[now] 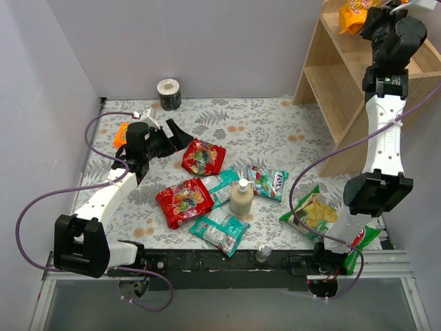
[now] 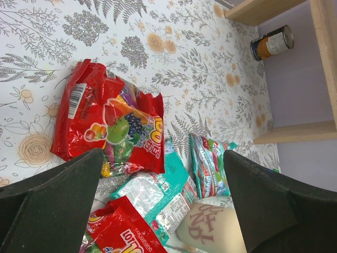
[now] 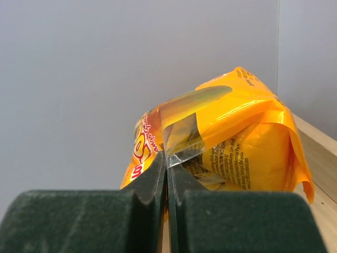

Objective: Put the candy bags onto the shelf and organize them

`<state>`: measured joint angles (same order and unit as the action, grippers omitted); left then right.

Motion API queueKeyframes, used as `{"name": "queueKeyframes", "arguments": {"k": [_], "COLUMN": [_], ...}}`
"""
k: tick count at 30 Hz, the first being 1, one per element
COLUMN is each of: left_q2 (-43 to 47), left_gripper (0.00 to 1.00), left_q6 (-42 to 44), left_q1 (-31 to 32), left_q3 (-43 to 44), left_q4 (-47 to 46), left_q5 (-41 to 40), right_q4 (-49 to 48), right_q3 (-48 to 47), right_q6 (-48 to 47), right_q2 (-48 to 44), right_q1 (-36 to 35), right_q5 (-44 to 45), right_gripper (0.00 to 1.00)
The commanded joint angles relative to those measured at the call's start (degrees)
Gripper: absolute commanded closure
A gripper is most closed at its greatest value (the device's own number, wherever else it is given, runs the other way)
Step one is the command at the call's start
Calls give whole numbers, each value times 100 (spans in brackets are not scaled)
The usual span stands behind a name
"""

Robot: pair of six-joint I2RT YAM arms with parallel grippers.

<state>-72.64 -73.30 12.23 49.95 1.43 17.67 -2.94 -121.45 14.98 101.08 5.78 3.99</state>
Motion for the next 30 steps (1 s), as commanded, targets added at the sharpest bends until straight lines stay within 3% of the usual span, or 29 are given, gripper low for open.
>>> {"name": "queueKeyframes", "arguments": {"k": [1, 7, 10, 11, 14, 18, 24, 30], "left_q2": [171, 110, 84, 75, 57, 31, 39, 57], "left_gripper": [2, 2, 2, 2, 2, 2, 2, 2], "left_q6": [61, 79, 87, 96, 96, 96, 96, 96], "left_q1": [43, 34, 43, 43, 43, 43, 51, 43], "left_q3": [-65, -21, 5, 23, 32, 41, 32, 15], "left_q4": [-46, -46, -20, -11, -3, -3, -3, 15], "left_q5": [87, 79, 78, 70, 61, 70, 43, -9], "right_q4": [-410, -172, -137, -137, -145, -172, -356, -532], "right_q3": [-696, -714, -574, -529, -345, -230, 409, 701], "right_q6": [742, 1006, 1033, 1042, 1042, 1077, 1112, 823], "right_q2": [219, 386, 369, 317, 185, 61, -413, -914], "right_q1": [274, 318, 318, 318, 327, 327, 301, 82], "right_q5": [-1198, -1471, -1261, -1191, -743, -173, 85, 321], "right_gripper": [93, 87, 76, 65, 47, 37, 34, 43]}}
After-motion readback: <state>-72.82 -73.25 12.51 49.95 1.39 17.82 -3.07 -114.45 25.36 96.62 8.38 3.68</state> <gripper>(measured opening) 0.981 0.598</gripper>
